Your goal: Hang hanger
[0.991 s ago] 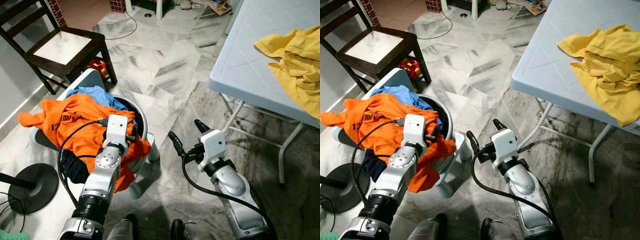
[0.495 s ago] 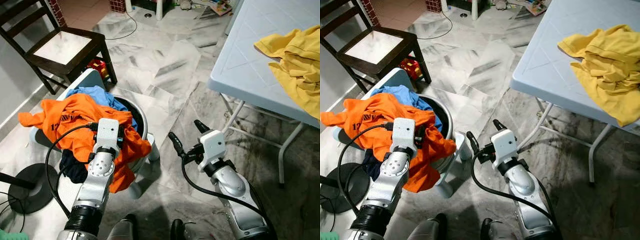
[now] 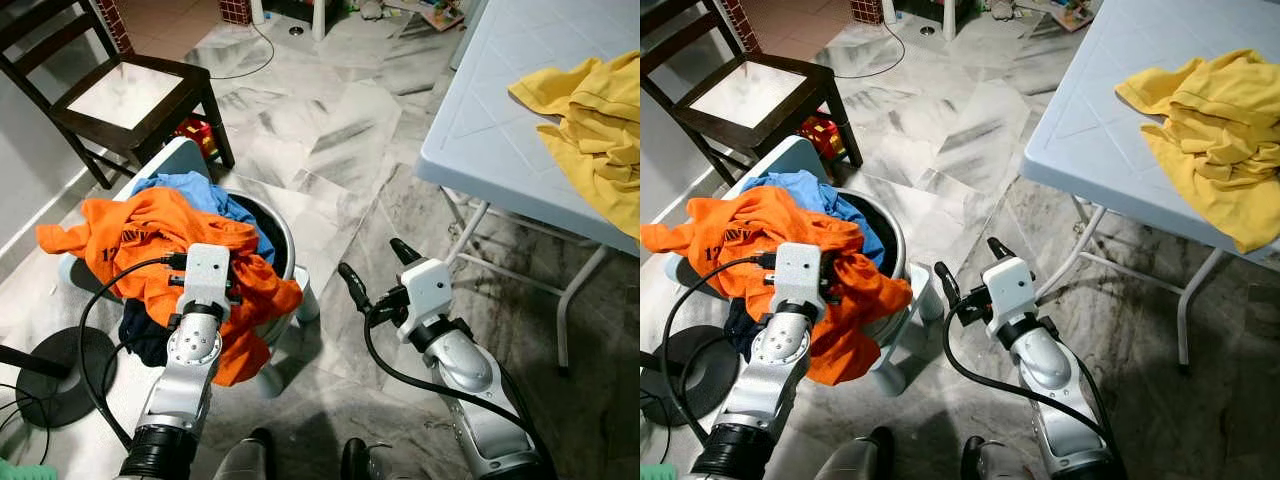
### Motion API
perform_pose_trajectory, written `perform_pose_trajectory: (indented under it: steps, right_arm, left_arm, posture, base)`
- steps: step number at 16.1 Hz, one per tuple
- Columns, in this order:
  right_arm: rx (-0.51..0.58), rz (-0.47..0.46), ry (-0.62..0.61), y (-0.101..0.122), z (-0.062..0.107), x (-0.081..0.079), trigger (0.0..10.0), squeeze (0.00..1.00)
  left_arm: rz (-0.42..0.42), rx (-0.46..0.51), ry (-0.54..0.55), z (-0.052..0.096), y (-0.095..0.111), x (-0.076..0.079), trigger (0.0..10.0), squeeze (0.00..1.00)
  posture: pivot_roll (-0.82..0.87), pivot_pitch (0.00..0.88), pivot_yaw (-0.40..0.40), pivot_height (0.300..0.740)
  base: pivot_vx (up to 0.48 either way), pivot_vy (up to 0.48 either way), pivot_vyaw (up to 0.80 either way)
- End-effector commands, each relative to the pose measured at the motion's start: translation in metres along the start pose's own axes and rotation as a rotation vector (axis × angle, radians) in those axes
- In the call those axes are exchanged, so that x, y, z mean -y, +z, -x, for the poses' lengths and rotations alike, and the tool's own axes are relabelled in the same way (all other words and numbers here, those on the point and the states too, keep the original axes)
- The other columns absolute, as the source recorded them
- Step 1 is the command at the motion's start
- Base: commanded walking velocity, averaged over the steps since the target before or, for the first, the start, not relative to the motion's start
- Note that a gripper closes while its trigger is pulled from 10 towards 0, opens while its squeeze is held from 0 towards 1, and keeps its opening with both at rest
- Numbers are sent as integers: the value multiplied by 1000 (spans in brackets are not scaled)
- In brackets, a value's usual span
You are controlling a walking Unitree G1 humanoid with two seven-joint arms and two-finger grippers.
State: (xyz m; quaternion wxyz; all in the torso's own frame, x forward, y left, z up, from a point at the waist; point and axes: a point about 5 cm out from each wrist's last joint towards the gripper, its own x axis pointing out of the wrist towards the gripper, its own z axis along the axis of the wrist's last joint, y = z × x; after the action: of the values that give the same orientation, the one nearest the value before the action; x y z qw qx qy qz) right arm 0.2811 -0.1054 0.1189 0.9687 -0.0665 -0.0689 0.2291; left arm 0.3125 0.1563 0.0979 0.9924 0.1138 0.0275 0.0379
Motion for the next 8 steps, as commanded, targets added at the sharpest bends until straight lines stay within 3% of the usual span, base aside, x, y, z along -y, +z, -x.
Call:
perform_pose_trajectory:
  steps: [1, 8]
  right_arm:
    - [-20, -3, -6, -4, 3, 0, 10000, 0]
    - [-21, 4, 0, -4, 2, -1, 10000, 0]
  left_arm:
    - [-25, 17, 13, 1, 1, -5, 0, 0]
    - [-38, 16, 24, 6, -2, -9, 0, 0]
  posture:
    - [44, 246, -26, 740]
    - [52, 247, -36, 740]
  base:
    - [0, 0, 0]
    - [0, 0, 0]
